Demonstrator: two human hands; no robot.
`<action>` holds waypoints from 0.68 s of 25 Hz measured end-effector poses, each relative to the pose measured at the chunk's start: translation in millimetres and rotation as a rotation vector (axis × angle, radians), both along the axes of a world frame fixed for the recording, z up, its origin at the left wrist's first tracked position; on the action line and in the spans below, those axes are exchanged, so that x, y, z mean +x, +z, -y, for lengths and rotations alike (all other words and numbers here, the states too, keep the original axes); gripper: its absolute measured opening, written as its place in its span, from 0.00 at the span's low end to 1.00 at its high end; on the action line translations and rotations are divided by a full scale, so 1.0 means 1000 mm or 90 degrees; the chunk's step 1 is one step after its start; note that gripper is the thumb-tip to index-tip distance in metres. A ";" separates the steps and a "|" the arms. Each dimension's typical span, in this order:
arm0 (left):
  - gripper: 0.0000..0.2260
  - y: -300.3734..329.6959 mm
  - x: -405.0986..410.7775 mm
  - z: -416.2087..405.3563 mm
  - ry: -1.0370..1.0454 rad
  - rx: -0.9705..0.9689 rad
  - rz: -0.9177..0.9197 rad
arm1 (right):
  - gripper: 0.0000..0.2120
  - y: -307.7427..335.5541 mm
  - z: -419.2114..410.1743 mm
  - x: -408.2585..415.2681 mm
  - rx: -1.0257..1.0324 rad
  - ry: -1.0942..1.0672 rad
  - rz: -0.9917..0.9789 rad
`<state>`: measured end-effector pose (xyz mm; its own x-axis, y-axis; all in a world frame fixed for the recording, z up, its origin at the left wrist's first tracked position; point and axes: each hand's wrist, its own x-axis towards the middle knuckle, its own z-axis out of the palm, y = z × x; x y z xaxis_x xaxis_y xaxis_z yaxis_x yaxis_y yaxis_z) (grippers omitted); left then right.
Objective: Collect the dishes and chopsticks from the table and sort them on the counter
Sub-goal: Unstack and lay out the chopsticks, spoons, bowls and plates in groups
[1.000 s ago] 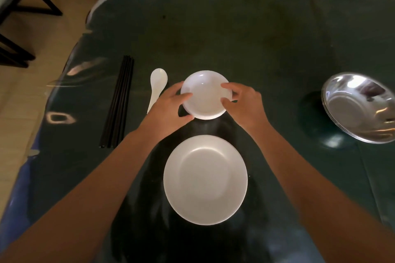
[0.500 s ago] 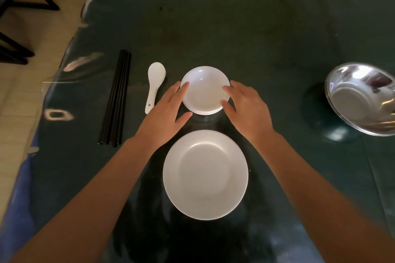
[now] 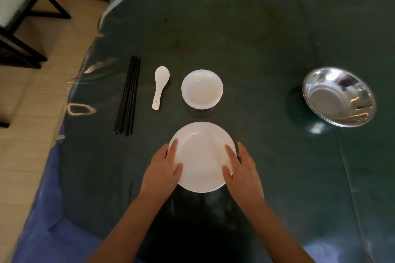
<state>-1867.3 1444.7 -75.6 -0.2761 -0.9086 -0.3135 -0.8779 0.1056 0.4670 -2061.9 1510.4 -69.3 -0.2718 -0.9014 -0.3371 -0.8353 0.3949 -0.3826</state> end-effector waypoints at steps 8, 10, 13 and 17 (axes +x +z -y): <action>0.13 0.004 -0.011 0.002 0.307 0.058 -0.230 | 0.27 -0.001 0.010 0.001 -0.049 -0.258 0.268; 0.10 0.004 -0.010 0.005 0.380 0.098 -0.284 | 0.19 0.001 0.014 -0.008 -0.032 -0.307 0.318; 0.12 0.005 -0.011 0.007 0.482 0.165 -0.385 | 0.15 0.004 0.017 -0.016 -0.023 -0.320 0.369; 0.14 0.004 -0.025 0.008 0.539 0.213 -0.455 | 0.15 0.004 0.013 -0.038 -0.051 -0.318 0.376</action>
